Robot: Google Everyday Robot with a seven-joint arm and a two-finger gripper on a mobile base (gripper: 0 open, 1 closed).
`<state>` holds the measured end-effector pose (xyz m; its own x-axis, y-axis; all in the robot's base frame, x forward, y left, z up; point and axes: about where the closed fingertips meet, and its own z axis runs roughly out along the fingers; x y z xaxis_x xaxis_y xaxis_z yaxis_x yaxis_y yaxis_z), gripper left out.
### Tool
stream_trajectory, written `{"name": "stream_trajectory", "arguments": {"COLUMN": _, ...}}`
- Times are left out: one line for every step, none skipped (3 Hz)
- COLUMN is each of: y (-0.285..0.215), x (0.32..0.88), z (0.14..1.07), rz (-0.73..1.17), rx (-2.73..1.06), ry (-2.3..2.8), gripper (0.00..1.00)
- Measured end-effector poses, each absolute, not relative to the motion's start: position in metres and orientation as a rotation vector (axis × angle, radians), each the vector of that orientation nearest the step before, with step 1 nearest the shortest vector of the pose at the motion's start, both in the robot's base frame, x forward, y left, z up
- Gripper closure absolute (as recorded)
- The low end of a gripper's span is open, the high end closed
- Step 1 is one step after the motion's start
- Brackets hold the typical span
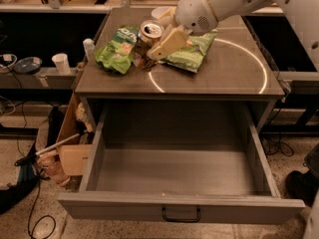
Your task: Place orange can into top drawer
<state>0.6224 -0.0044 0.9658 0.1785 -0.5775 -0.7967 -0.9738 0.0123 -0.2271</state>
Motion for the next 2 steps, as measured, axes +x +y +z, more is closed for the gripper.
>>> {"name": "stream_trajectory", "arguments": {"y": -0.009, "x": 0.593, "z": 0.974, "rz": 0.691, "rx": -1.708, "ry": 1.389, "gripper": 1.0}}
{"name": "stream_trajectory", "arguments": {"y": -0.025, "x": 0.567, "z": 0.976, "rz": 0.679, "rx": -1.709, "ry": 1.382, "gripper": 1.0}}
